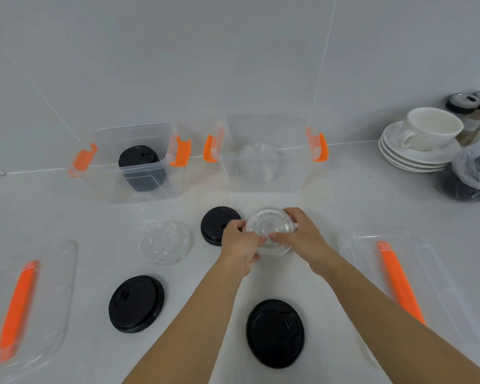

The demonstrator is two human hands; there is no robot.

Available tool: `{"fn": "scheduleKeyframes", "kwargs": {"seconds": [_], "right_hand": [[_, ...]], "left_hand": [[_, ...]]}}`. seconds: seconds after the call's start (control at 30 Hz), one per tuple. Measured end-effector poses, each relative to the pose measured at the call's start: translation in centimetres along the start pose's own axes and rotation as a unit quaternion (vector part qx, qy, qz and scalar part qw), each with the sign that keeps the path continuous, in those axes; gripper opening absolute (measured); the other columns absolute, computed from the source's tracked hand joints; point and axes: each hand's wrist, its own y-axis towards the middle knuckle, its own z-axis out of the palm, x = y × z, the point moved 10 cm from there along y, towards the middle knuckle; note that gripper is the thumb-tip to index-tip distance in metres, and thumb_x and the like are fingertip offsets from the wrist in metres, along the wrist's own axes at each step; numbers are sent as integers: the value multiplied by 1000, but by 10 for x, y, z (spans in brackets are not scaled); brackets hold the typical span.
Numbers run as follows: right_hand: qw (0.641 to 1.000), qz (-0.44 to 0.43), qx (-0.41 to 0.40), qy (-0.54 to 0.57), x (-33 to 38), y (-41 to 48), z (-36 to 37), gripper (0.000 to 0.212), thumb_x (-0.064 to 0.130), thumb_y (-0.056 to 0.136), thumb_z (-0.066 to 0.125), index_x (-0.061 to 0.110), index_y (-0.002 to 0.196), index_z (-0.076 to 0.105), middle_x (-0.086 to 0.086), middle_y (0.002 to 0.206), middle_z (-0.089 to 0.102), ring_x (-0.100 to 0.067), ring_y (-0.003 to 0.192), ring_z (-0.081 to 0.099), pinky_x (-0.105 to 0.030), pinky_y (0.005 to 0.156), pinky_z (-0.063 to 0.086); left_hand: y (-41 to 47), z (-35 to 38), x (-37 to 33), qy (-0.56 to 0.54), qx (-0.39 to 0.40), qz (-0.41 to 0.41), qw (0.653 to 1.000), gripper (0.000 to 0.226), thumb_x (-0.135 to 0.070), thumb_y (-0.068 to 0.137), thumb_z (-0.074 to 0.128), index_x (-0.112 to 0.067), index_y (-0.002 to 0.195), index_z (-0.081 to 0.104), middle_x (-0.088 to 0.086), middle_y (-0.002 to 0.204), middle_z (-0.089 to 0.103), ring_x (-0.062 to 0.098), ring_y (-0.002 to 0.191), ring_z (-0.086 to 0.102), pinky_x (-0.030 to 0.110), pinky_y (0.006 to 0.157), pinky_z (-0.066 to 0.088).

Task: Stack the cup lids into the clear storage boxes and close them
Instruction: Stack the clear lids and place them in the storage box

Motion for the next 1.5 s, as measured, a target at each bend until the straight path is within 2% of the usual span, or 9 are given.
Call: {"fn": "scheduleKeyframes", "kwargs": {"seconds": [0.13, 0.27, 0.4, 0.6, 0.8, 0.93, 1.17, 1.4, 1.5], "right_hand": [[999, -28, -12, 12, 23, -3, 2, 48, 9, 77, 73, 22, 116, 47, 11, 99, 54, -3, 87, 53, -16, 70, 44], [998, -62, -8, 10, 52, -2, 17, 49, 10, 75, 74, 23, 114, 48, 12, 98, 54, -3, 87, 53, -16, 73, 44], [997, -78, -6, 18, 74, -3, 39, 48, 14, 74, 76, 23, 113, 49, 9, 101, 56, -6, 90, 54, -17, 76, 45], [995, -95, 18, 17, 100, -2, 86, 45, 14, 75, 75, 24, 111, 49, 10, 100, 57, -2, 89, 54, -15, 72, 43], [995, -85, 31, -34, 108, 2, 142, 52, 19, 79, 72, 18, 125, 47, 0, 117, 56, -19, 108, 55, -31, 90, 47], [996, -57, 27, -58, 103, 6, 172, 61, 22, 80, 71, 16, 132, 41, -2, 125, 53, -20, 113, 52, -39, 100, 46], [995, -13, 24, -96, 84, 14, 203, 42, 22, 83, 66, 15, 121, 50, 1, 107, 57, -15, 96, 55, -26, 82, 43], [990, 49, -2, -136, 53, 13, 210, 47, 26, 84, 64, 11, 124, 47, -2, 113, 56, -18, 101, 54, -28, 83, 44], [987, 72, -12, -141, 45, 11, 209, 42, 30, 83, 65, 12, 117, 51, -1, 109, 56, -16, 96, 54, -27, 80, 43]], "left_hand": [[-6, -11, -15, -22, -1, 44, 999, 50, 4, 80, 67, -12, 124, 49, 3, 102, 59, 19, 91, 60, 33, 77, 55], [-15, -31, -38, -38, -10, 83, 996, 46, 5, 80, 66, -12, 120, 50, 8, 112, 61, 18, 89, 61, 30, 74, 55], [-22, -61, -58, -61, -37, 94, 993, 36, 1, 83, 57, -14, 115, 50, 10, 107, 59, 19, 82, 60, 32, 67, 55], [-26, -116, -77, -62, -80, 117, 988, 36, -6, 87, 54, -15, 121, 53, 4, 107, 55, 13, 78, 55, 33, 73, 54], [-20, -173, -77, -48, -104, 122, 986, 35, -11, 89, 55, -13, 124, 53, 5, 113, 57, 19, 93, 58, 35, 78, 56], [-7, -202, -70, -35, -107, 106, 988, 34, -14, 90, 55, -12, 123, 54, 7, 118, 59, 21, 98, 59, 29, 71, 56], [21, -227, -51, -7, -82, 72, 994, 31, -11, 88, 54, -7, 119, 57, 9, 114, 60, 18, 89, 58, 37, 80, 56], [41, -228, -28, 38, -47, 31, 998, 4, -6, 82, 53, -9, 84, 54, 10, 85, 55, 25, 77, 53, 47, 81, 56], [46, -228, -25, 78, -44, 44, 995, 7, -7, 78, 51, -11, 76, 47, 11, 79, 49, 25, 70, 49, 48, 76, 57]]}}
